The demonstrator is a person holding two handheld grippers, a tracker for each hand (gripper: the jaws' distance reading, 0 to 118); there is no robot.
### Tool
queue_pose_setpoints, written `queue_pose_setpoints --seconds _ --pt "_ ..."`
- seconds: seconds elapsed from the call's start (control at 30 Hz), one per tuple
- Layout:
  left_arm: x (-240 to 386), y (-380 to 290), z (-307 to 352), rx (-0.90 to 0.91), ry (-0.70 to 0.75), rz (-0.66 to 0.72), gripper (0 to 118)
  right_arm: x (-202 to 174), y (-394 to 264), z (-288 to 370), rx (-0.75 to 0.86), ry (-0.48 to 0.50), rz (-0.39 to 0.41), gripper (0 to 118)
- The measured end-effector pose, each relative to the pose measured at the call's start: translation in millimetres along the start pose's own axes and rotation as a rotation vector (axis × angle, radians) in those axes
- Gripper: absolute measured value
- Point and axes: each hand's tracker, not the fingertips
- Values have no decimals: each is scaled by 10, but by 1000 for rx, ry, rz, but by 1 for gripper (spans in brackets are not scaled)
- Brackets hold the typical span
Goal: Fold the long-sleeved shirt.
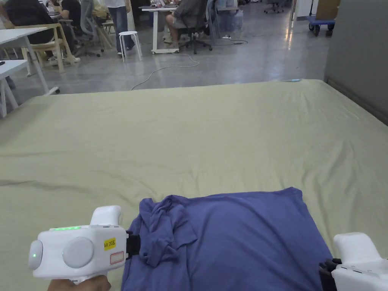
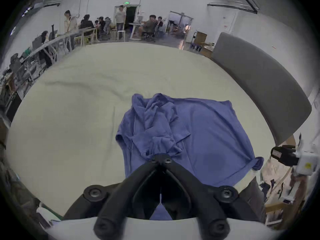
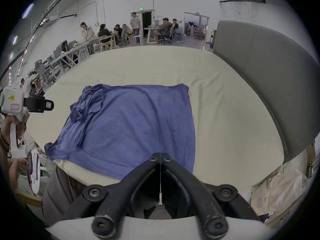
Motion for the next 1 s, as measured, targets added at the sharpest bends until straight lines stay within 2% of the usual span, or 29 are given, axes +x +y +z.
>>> queue_pose_setpoints --seconds 0.17,0.2,0.27,0.3,0.43,0.53,0.57,0.6,0.63,0.67,0.73,0.8,0.87,0.9,0.93,0.97,1.0 --pt "-205 715 -503 24 64 45 1 26 12 -106 -29 0 5 0" --pt "-247 850 -612 21 67 53 21 35 10 -128 -35 -1 3 0" --pt "-289 1092 -951 6 108 79 95 48 14 -184 -56 -2 -1 0" --pt "-317 1192 -1099 3 136 87 105 57 17 -212 -66 2 -1 0" --pt "-357 1398 -1631 -70 196 114 104 110 49 -358 -102 -3 -11 0" --pt "-476 1425 -2034 -185 154 193 99 163 108 -476 -117 -11 -20 0" --pt "-480 1414 -2123 -223 164 197 86 182 147 -523 -121 -13 -23 0" --pt "-463 1388 -2180 -228 197 193 60 197 198 -570 -126 -13 -24 0" --pt "-397 1315 -2178 -219 220 170 25 225 277 -628 -125 -9 -24 0" --pt "-367 1278 -2200 -218 252 150 6 254 393 -696 -123 -11 -23 0" --pt "-338 1247 -2151 -217 227 171 6 345 704 -861 -85 -3 -39 0" --pt "-275 1231 -2025 -214 213 167 6 475 1067 -1046 -37 10 -100 0" --pt "-240 1208 -1867 -189 172 156 6 620 1493 -1362 -38 8 -94 0" --pt "-235 1209 -1801 -172 163 159 6 672 1674 -1519 -41 -31 -84 7" --pt "-221 1185 -1708 -157 147 162 6 721 1858 -1732 -62 -55 -69 33" --pt "-207 1159 -1624 -142 137 170 6 776 2024 -1956 -113 -65 -68 70" --pt "-193 1135 -1559 -142 131 171 6 814 2148 -2162 -170 -58 -65 84"
